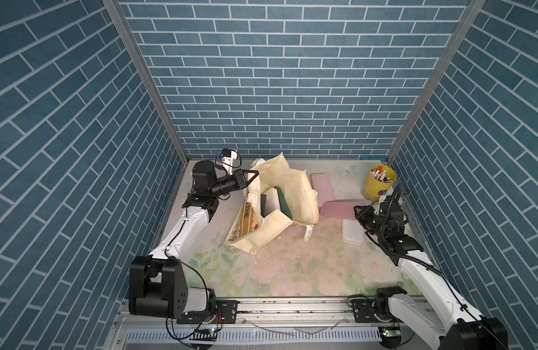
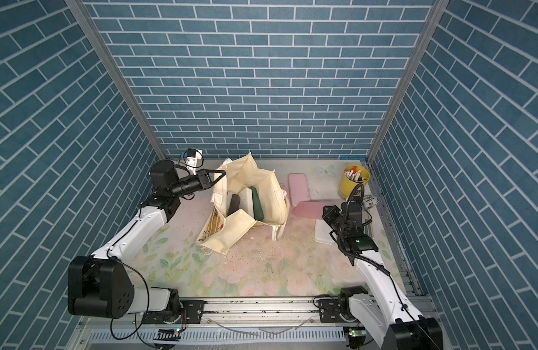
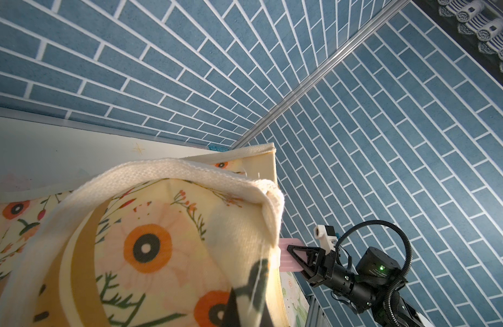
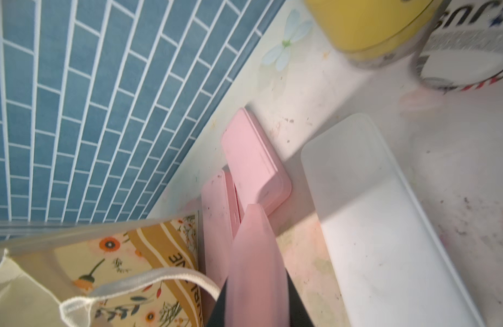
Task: Take out the pencil case from the canvas bag
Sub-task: Place the pencil case at the center of the board.
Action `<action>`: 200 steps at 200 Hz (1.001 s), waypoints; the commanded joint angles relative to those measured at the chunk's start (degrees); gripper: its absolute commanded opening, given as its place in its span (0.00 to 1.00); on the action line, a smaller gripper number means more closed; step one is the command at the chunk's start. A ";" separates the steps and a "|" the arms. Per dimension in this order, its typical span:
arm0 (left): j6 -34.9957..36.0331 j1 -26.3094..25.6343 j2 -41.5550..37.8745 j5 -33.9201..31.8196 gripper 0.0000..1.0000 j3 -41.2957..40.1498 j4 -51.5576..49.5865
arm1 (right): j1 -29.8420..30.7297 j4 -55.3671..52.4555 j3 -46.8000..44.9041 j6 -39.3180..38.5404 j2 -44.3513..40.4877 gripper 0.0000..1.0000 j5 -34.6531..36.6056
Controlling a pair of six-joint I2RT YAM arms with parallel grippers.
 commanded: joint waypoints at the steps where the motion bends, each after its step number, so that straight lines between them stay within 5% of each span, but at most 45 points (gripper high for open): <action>1: -0.03 0.34 0.28 -0.12 0.00 1.66 2.46 | 0.23 -3.36 1.57 -3.98 -0.60 0.00 -8.71; 70: -0.56 0.38 1.67 0.69 0.00 1.92 3.96 | 0.27 -16.63 4.47 -12.66 -0.22 0.00 -19.14; 129: -1.93 0.36 2.57 1.41 0.00 1.91 5.86 | 0.18 -15.53 6.83 -14.64 7.13 0.00 -28.57; 176: -1.63 0.59 2.00 1.65 0.00 1.67 5.36 | 0.20 -18.74 11.26 -18.00 15.08 0.00 -29.38; 200: -1.63 0.68 1.79 1.64 0.00 1.31 5.27 | 0.14 -18.69 12.82 -18.76 18.27 0.11 -29.13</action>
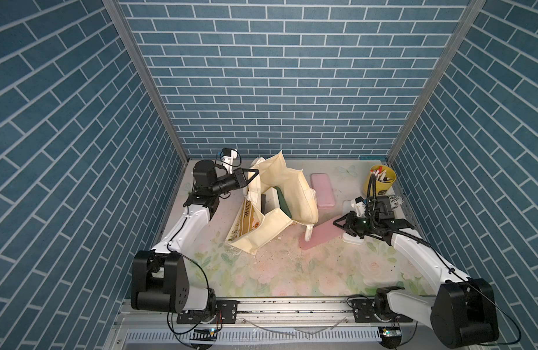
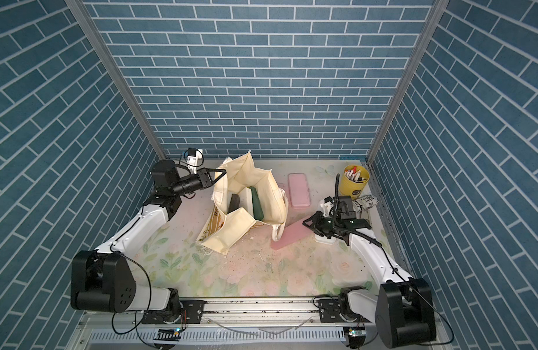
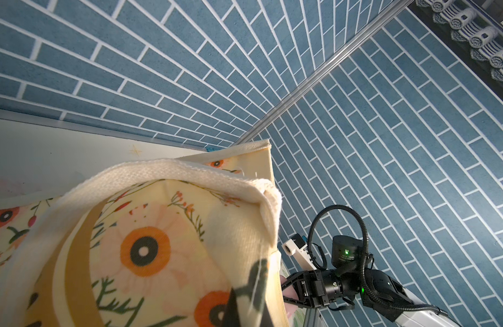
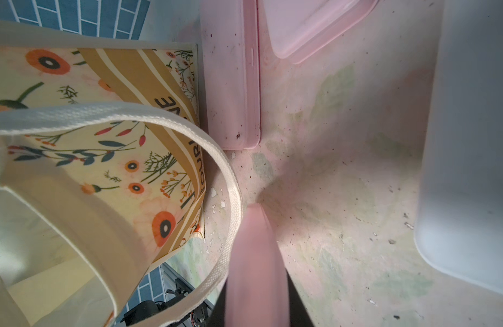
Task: Take out the pencil case from the canvas bag
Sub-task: Place the pencil case at the center of the board.
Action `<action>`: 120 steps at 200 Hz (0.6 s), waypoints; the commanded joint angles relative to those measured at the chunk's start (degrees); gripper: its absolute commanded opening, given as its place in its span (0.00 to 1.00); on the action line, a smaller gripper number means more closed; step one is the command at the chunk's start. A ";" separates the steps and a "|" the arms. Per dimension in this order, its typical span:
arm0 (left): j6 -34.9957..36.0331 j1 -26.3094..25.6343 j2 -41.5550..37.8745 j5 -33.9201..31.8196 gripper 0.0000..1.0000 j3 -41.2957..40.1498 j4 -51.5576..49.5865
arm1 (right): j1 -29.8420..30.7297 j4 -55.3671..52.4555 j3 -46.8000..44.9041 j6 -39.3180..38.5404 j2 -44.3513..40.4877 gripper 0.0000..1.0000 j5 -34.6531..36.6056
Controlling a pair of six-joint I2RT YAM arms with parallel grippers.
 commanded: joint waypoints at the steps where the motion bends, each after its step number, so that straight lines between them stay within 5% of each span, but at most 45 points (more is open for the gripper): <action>1: -0.01 0.31 -0.33 0.54 0.00 1.18 2.11 | 0.09 -1.50 2.85 -3.60 2.50 0.11 -1.11; 43: 0.15 0.40 -0.48 0.67 0.00 1.61 1.38 | -0.21 -1.91 4.94 -5.96 7.15 0.34 -0.86; 120: 0.25 0.66 -0.36 0.90 0.00 2.89 0.24 | -2.13 -2.40 6.49 -7.77 13.26 0.46 3.51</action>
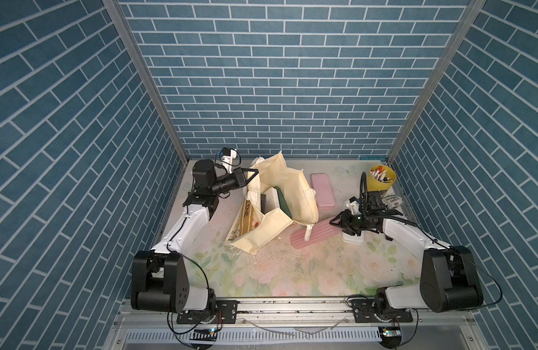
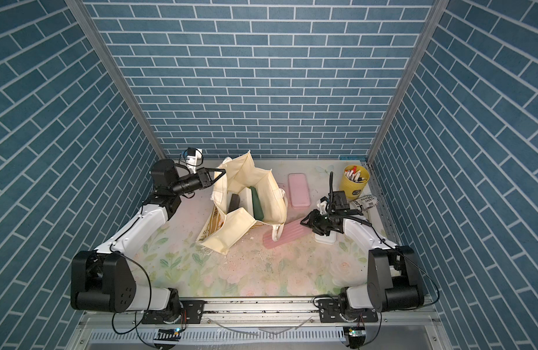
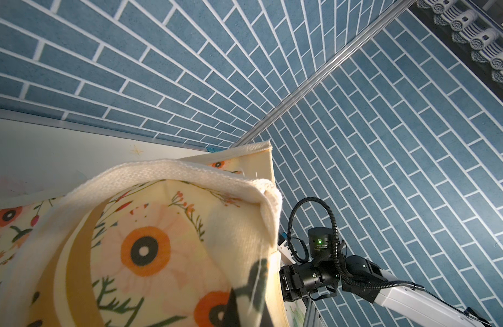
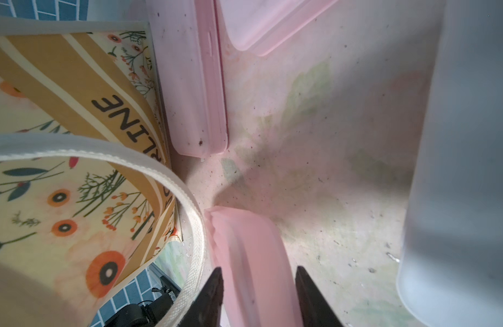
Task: Take out the pencil case from the canvas bag
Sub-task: Place the pencil case at the center of the board.
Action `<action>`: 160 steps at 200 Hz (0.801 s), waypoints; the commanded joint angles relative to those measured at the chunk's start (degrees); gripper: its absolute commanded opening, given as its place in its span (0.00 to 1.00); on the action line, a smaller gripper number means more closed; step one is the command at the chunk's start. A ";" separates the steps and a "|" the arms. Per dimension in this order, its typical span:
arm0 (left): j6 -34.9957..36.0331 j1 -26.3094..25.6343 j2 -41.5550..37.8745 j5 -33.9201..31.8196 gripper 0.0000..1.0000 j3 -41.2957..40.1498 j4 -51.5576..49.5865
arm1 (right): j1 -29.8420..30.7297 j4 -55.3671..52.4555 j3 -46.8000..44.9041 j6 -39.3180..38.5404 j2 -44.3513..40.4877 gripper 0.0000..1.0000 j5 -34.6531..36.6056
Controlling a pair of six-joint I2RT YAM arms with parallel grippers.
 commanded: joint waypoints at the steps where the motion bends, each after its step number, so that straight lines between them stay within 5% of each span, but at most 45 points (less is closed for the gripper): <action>1: 0.24 0.31 -0.37 0.74 0.00 2.34 1.12 | -0.89 -1.73 2.91 -2.87 1.22 0.46 2.57; 160: 0.31 0.31 0.68 3.50 0.00 4.49 0.00 | -2.25 -4.83 8.91 -1.79 -5.50 0.47 7.36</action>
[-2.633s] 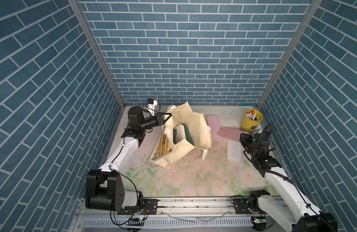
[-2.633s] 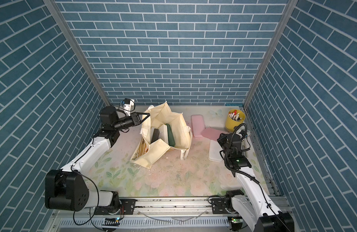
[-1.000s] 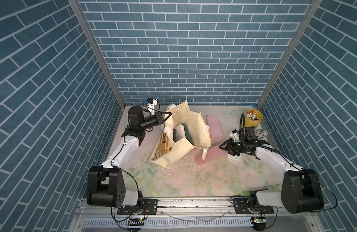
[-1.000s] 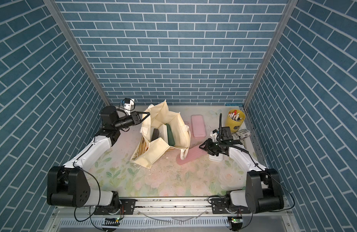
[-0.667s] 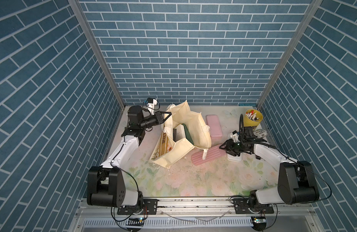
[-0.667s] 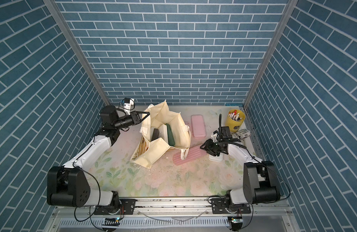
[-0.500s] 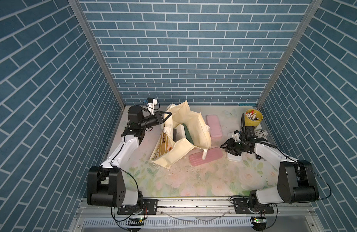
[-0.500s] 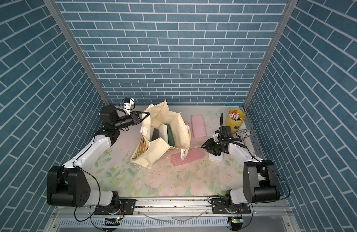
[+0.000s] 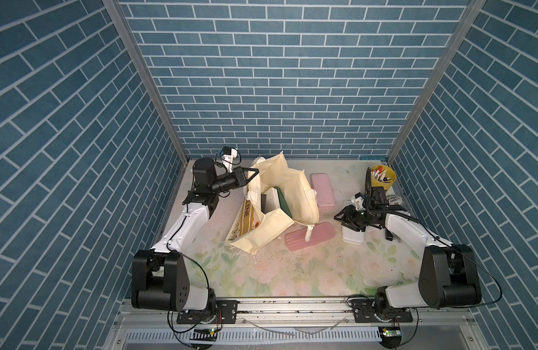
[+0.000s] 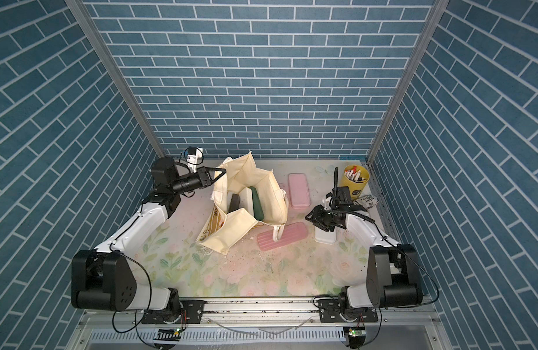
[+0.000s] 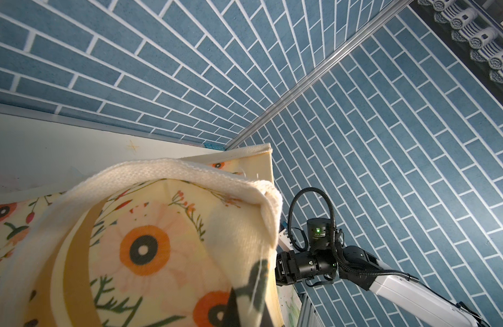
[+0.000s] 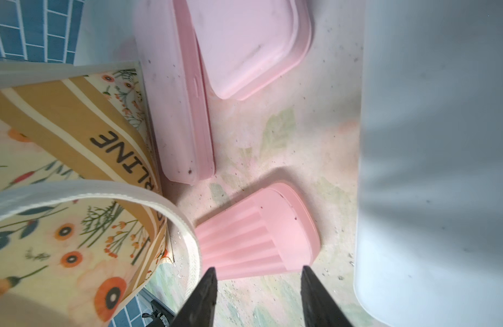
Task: Take out the pencil case from the canvas bag
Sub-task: Place the pencil case at the center of the board, then pick up the pencil case from the canvas bag.
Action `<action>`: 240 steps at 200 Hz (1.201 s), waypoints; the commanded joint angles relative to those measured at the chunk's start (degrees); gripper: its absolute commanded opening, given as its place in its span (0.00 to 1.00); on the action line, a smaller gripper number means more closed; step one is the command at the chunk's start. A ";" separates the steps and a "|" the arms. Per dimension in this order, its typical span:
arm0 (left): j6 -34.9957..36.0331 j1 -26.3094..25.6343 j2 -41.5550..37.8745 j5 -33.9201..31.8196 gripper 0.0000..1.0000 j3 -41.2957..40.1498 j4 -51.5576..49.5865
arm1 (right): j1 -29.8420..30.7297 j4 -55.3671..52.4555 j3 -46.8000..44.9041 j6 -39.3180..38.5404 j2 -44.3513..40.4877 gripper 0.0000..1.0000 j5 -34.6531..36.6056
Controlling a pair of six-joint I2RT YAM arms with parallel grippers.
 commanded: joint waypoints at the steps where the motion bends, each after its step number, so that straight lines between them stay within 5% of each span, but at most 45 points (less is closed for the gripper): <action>1: 0.34 0.29 0.07 2.08 0.00 2.85 1.82 | 0.12 -1.51 4.38 -0.84 -4.99 0.47 3.04; 56: 2.69 0.34 -0.54 2.27 0.00 5.25 -1.69 | 6.74 0.46 12.36 -3.05 -10.72 0.44 7.41; 127: 3.05 0.29 -0.74 2.85 0.00 5.21 -2.21 | 25.55 6.70 15.91 -19.47 -9.24 0.42 8.89; 193: 3.64 0.29 -1.16 3.43 0.00 4.48 -2.64 | 41.31 -9.28 29.39 -33.12 9.13 0.41 13.37; 240: 7.27 0.37 -1.87 3.29 0.00 5.44 -6.89 | 49.32 -10.58 38.45 -34.06 19.26 0.40 9.02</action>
